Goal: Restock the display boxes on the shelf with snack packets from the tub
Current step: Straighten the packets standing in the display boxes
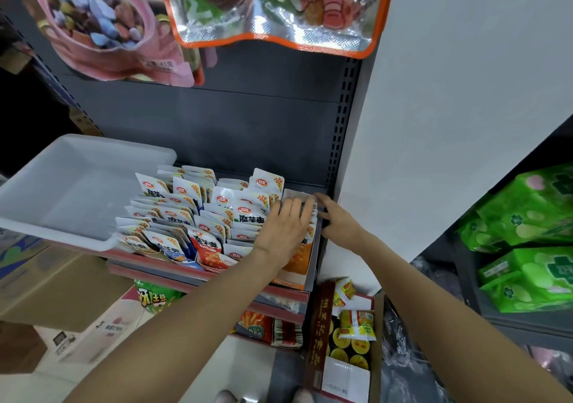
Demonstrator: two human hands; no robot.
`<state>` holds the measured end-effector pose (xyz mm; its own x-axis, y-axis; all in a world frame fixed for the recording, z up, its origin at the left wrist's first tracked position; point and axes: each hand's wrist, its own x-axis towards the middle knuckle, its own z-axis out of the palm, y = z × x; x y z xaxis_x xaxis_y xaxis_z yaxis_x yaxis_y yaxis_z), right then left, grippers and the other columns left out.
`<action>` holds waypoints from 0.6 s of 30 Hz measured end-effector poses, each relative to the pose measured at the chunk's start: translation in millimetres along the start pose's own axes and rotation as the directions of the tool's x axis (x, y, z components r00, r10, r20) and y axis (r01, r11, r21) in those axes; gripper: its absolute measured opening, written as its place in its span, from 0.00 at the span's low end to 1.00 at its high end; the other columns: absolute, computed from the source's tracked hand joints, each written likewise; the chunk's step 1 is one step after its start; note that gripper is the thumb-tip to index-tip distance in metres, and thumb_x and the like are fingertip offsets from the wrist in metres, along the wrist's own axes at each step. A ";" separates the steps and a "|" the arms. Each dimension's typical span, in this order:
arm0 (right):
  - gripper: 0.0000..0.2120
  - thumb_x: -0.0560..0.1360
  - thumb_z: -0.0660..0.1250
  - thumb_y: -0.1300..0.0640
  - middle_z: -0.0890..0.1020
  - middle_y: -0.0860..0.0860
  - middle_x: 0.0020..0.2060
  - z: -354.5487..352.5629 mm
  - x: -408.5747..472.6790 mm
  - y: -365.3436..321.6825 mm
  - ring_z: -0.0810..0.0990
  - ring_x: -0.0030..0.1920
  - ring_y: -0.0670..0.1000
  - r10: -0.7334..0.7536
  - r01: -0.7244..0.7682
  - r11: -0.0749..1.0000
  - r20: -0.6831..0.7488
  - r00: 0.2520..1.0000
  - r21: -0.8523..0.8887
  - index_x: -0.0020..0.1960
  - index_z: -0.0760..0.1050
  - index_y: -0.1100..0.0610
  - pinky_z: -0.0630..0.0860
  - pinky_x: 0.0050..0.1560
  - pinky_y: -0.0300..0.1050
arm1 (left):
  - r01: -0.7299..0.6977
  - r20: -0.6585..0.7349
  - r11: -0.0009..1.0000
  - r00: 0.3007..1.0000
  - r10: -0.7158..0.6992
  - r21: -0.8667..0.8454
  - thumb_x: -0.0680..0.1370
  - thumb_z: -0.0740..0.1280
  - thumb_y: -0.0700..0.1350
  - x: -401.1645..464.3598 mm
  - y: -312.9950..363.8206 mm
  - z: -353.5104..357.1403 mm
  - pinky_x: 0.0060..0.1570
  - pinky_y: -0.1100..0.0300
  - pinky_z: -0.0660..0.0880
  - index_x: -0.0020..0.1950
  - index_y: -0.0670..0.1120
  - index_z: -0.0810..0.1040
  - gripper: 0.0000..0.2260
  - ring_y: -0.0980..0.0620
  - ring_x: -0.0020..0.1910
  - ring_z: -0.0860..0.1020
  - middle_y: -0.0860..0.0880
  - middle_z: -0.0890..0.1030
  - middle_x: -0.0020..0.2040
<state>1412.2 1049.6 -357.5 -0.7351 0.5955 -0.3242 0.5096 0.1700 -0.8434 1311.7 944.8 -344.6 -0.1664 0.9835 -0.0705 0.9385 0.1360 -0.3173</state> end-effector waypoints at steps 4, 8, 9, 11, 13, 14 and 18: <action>0.35 0.73 0.61 0.73 0.65 0.56 0.72 -1.0 0.5 1.4 0.66 0.71 0.55 0.004 -0.004 1.000 0.005 1.000 0.012 0.75 0.53 0.58 0.70 0.67 0.50 | 0.023 -0.071 1.000 0.997 -0.023 -0.013 0.75 0.66 0.44 2.0 1.6 0.6 0.63 0.52 0.68 0.73 0.39 0.52 0.32 0.44 0.62 0.71 0.41 0.70 0.63; 0.39 0.74 0.60 0.75 0.58 0.53 0.75 -0.4 -1.8 1.4 0.62 0.74 0.53 0.030 -0.035 0.994 0.048 0.998 0.108 0.77 0.45 0.57 0.69 0.63 0.44 | 0.016 -0.081 0.996 0.996 -0.023 -0.083 0.74 0.67 0.41 2.3 -0.8 -1.1 0.70 0.52 0.61 0.76 0.40 0.51 0.35 0.43 0.69 0.65 0.40 0.65 0.69; 0.40 0.74 0.59 0.75 0.57 0.52 0.75 0.1 -3.9 1.1 0.61 0.74 0.52 0.028 -0.036 0.987 0.054 0.998 0.157 0.77 0.43 0.56 0.69 0.63 0.43 | -0.012 -0.064 0.994 0.998 0.005 -0.108 0.75 0.66 0.40 1.4 -1.9 -0.3 0.72 0.52 0.55 0.76 0.40 0.46 0.37 0.43 0.73 0.59 0.40 0.59 0.73; 0.40 0.74 0.58 0.77 0.59 0.49 0.74 1.8 -10.4 1.5 0.61 0.73 0.49 0.020 -0.034 0.957 0.052 0.998 0.288 0.77 0.44 0.56 0.72 0.59 0.39 | -0.046 -0.064 0.991 0.997 0.038 -0.128 0.76 0.65 0.37 -2.4 -5.2 2.9 0.74 0.53 0.48 0.76 0.40 0.40 0.40 0.43 0.76 0.49 0.40 0.49 0.77; 0.38 0.72 0.56 0.80 0.66 0.43 0.67 4.0 -17.9 1.6 0.66 0.66 0.42 -0.001 -0.017 0.932 0.047 0.999 0.363 0.74 0.53 0.53 0.75 0.49 0.32 | -0.057 -0.079 0.988 0.996 0.045 -0.145 0.77 0.64 0.37 -6.1 -7.8 4.4 0.74 0.54 0.46 0.76 0.41 0.37 0.39 0.44 0.77 0.44 0.41 0.45 0.77; 0.37 0.71 0.55 0.81 0.68 0.40 0.62 5.6 -21.2 1.6 0.68 0.62 0.39 -0.018 -0.002 0.933 0.052 0.999 0.361 0.71 0.56 0.50 0.75 0.46 0.30 | -0.057 -0.069 0.983 0.997 0.046 -0.174 0.77 0.63 0.36 -6.4 -8.3 3.4 0.74 0.55 0.46 0.76 0.41 0.37 0.39 0.45 0.77 0.43 0.42 0.44 0.78; 0.42 0.70 0.57 0.80 0.65 0.37 0.64 14.8 -22.9 4.3 0.65 0.66 0.38 -0.057 0.042 0.956 0.041 0.998 0.291 0.75 0.52 0.50 0.72 0.61 0.36 | -0.014 0.066 0.944 0.997 0.037 -0.330 0.74 0.67 0.32 9.4 -9.6 -7.7 0.74 0.54 0.46 0.77 0.44 0.39 0.43 0.46 0.77 0.41 0.44 0.41 0.78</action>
<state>1424.7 1025.1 -360.0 -0.7802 0.5526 -0.2930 0.3258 -0.0408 -0.9446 1303.5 953.6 -334.9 -0.1508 0.9779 -0.1446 0.9879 0.1543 0.0131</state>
